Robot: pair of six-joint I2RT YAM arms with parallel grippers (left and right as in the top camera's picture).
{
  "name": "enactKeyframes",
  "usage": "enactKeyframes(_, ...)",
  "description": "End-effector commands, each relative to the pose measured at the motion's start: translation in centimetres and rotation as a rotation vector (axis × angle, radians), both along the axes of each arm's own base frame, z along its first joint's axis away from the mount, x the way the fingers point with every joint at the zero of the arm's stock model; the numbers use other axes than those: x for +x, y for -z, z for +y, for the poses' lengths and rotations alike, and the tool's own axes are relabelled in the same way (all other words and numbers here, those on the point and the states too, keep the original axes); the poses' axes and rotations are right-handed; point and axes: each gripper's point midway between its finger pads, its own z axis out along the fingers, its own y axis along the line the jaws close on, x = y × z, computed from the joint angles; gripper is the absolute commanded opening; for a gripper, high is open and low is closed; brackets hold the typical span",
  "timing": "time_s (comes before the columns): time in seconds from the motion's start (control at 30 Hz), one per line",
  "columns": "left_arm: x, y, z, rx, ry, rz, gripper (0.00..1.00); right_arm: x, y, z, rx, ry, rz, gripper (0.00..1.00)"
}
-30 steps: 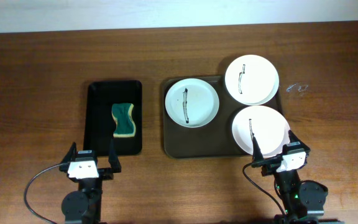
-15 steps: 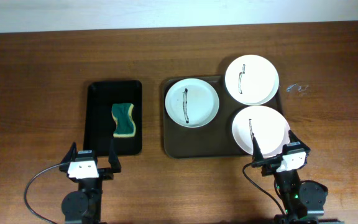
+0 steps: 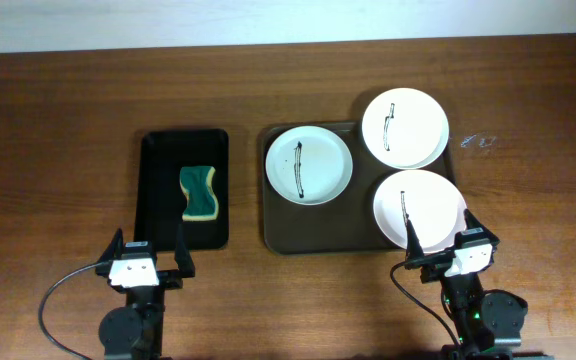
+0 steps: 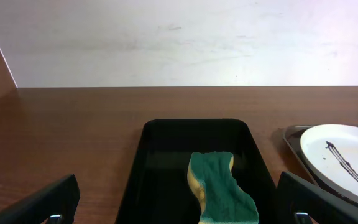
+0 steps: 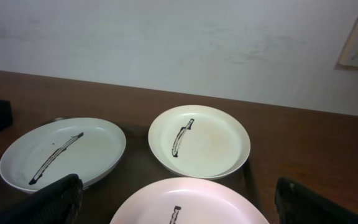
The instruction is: Clean dirty plates on tray and stack at the side
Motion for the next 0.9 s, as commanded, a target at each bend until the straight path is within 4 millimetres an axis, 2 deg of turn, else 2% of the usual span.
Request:
enactKeyframes(0.0, 0.0, 0.2, 0.0, 0.023, -0.001, 0.001, 1.00, 0.0, 0.3, 0.1, 0.011, -0.005, 0.008, 0.99)
enactKeyframes(0.3, 0.0, 0.2, 0.0, 0.023, -0.001, 0.001, 1.00, 0.0, 0.3, 0.1, 0.011, -0.005, 0.008, 0.98)
enactKeyframes(0.4, 0.0, 0.1, 0.4, 0.047, -0.020, -0.002, 1.00, 0.1, 0.5, -1.2, -0.011, 0.068, 0.011, 0.99)
enactKeyframes(0.47, -0.1, 0.0, 0.9, 0.058, -0.053, -0.004, 1.00, 0.1, 0.5, -1.2, -0.011, 0.069, 0.011, 0.99)
enactKeyframes(0.87, 0.0, -0.5, 0.8, 0.056, -0.045, -0.023, 1.00, 0.1, 0.3, -1.5, 0.022, 0.088, 0.008, 0.99)
